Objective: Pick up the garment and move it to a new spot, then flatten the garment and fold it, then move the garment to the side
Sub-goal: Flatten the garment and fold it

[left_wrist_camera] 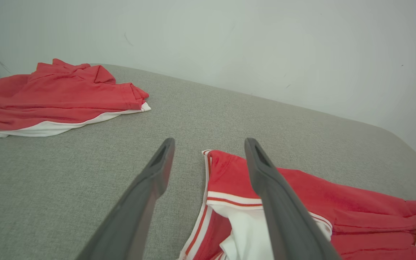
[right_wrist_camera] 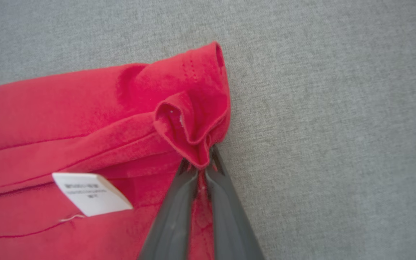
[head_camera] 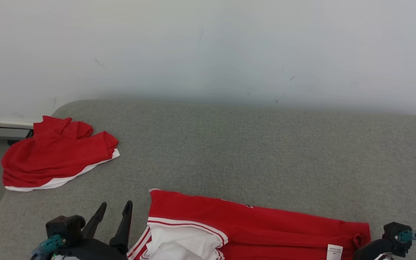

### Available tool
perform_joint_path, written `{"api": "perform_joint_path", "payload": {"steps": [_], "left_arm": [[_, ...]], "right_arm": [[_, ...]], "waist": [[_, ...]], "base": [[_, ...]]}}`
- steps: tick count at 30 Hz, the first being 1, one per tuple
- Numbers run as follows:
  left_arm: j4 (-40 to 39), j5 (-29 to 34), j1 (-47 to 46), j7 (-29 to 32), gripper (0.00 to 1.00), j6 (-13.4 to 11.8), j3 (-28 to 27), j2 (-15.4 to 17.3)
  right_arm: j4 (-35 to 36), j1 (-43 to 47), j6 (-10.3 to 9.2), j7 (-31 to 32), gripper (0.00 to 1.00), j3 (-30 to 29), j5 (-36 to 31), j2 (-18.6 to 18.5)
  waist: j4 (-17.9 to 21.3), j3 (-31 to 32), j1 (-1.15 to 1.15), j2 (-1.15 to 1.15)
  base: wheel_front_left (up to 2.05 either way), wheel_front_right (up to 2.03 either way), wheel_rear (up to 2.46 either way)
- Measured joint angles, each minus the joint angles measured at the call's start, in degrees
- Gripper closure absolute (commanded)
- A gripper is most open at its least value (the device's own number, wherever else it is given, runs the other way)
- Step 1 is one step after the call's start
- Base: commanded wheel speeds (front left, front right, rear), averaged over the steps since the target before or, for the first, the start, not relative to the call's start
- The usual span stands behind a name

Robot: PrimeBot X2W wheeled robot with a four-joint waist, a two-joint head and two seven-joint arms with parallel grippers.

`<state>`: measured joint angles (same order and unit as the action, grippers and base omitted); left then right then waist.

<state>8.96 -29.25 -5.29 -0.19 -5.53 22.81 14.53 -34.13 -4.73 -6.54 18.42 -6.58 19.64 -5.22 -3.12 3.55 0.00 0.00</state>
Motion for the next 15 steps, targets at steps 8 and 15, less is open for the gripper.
{"api": "perform_joint_path", "payload": {"steps": [8, 15], "left_arm": [[0.07, 0.0, -0.02, 0.0, 0.0, 0.0, 0.0, -0.01], [0.25, -0.01, -0.01, 0.0, 0.0, 0.0, 0.08, -0.08]], "right_arm": [[0.44, -0.43, -0.01, -1.1, 1.0, -3.21, 1.02, -1.52], [1.13, -0.24, -0.4, -2.89, 1.0, -10.31, 2.79, -6.68]], "waist": [[0.16, 0.13, 0.0, 0.0], [0.43, 0.39, 0.0, 0.0]], "base": [[0.0, 0.0, 0.0], [0.0, 0.0, 0.0]]}}
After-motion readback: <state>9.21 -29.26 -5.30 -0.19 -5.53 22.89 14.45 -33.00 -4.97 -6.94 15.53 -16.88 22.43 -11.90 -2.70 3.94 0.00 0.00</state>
